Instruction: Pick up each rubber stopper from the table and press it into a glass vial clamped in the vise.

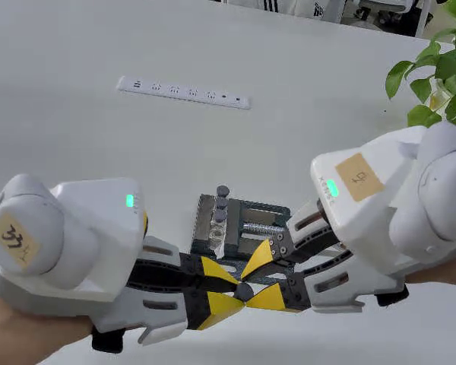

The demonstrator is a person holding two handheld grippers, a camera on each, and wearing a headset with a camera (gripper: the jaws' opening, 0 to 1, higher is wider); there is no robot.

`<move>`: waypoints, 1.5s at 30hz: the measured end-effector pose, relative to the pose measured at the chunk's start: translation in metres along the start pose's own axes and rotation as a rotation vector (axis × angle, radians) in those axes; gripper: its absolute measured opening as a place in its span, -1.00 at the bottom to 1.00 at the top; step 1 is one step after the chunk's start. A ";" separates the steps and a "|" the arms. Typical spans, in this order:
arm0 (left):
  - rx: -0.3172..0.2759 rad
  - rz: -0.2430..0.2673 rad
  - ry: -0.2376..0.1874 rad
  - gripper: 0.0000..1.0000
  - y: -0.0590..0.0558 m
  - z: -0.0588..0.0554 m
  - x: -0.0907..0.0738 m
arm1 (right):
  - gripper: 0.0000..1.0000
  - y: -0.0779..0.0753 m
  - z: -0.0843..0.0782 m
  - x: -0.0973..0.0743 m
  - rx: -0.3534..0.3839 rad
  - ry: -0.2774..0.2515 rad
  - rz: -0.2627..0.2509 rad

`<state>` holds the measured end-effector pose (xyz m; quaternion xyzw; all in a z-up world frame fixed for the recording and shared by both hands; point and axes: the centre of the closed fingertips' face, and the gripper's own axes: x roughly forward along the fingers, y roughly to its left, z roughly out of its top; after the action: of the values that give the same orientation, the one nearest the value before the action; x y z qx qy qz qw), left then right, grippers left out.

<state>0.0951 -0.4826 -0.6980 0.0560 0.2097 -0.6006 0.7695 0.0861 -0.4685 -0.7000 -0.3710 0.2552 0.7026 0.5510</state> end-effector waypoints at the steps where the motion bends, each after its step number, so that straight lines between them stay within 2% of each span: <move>1: 0.004 -0.001 0.001 -0.91 0.000 0.000 0.000 | -0.85 0.000 0.000 0.000 -0.003 0.006 0.003; 15: 0.033 -0.010 0.022 -0.92 -0.003 -0.003 -0.001 | -0.85 0.003 0.000 0.004 -0.044 0.047 0.035; 32: 0.018 -0.007 0.001 -0.92 -0.004 -0.002 0.000 | -0.87 0.002 -0.002 0.003 -0.027 0.057 0.039; 45: -0.008 -0.019 -0.018 -0.92 -0.003 -0.001 -0.003 | -0.84 0.002 -0.002 0.002 -0.081 0.072 0.057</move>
<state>0.0911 -0.4805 -0.6970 0.0454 0.2057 -0.6074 0.7659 0.0850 -0.4697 -0.7029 -0.4106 0.2567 0.7138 0.5059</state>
